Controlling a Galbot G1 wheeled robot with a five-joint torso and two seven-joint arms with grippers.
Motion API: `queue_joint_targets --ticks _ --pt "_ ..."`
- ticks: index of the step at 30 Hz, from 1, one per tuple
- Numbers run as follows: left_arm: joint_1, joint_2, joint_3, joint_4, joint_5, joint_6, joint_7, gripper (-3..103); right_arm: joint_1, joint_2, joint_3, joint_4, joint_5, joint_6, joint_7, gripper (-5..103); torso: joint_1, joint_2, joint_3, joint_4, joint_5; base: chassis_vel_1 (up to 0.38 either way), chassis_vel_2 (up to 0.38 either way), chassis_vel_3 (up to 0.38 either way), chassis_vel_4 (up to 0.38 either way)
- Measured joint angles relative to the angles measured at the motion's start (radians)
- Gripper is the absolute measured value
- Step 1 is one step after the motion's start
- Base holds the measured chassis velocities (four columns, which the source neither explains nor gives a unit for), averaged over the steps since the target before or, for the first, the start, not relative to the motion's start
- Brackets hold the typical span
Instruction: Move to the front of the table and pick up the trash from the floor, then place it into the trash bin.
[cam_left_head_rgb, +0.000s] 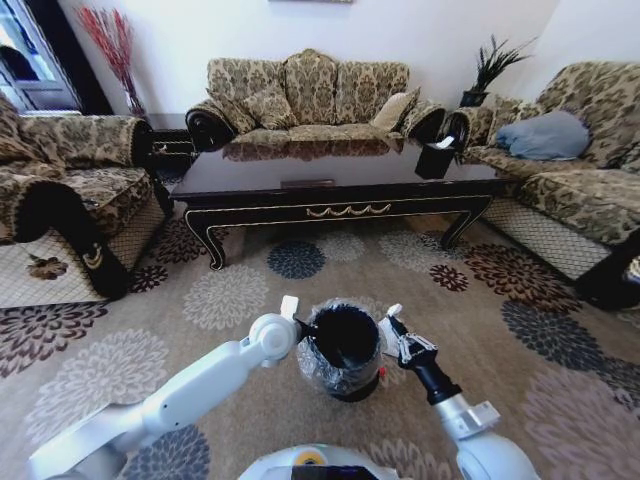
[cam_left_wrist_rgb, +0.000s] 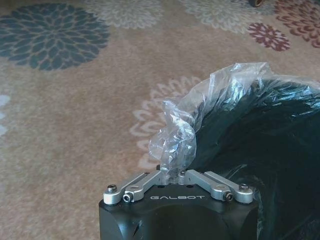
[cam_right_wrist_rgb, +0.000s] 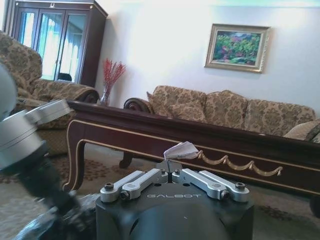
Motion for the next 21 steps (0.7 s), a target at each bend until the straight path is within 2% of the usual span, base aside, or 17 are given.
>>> queue_joint_targets --ticks 5,8,13,17,20,21 --pt "-0.024 -0.019 0.021 -0.009 -0.023 0.000 -0.022 2 -0.022 0.017 -0.033 0.011 -0.045 0.005 -0.005 -3 0.000 0.000 0.000 -0.0006 0.0000 0.000 0.000 0.000 0.000" --pt "-0.027 -0.018 0.031 -0.009 -0.014 -0.001 -0.027 2 -0.036 0.027 -0.049 0.017 -0.059 0.012 0.003 12 0.000 0.000 0.000 -0.0002 -0.0001 0.000 0.000 0.000 0.000" --pt "-0.020 -0.008 0.034 -0.019 -0.006 -0.002 -0.028 2 -0.042 0.036 -0.054 0.016 -0.062 0.014 0.008 22 0.000 0.000 0.000 -0.0002 -0.0001 0.000 0.000 0.000 0.000" --pt "-0.004 -0.005 0.022 -0.023 0.005 -0.004 -0.028 2 -0.043 0.043 -0.058 0.008 -0.064 0.012 0.024 44 0.000 0.000 0.000 -0.0003 -0.0001 0.000 0.000 0.000 0.000" --pt "0.005 -0.003 0.020 -0.021 0.012 -0.004 -0.027 2 -0.045 0.044 -0.058 0.006 -0.064 0.012 0.026 50 0.000 0.000 0.000 -0.0002 -0.0002 0.000 0.000 0.000 0.000" --pt "0.009 -0.003 0.019 -0.021 0.013 -0.004 -0.026 2 -0.048 0.044 -0.058 0.006 -0.064 0.012 0.026 55 0.000 0.000 0.000 -0.0002 -0.0001 0.000 0.000 0.000 0.000"
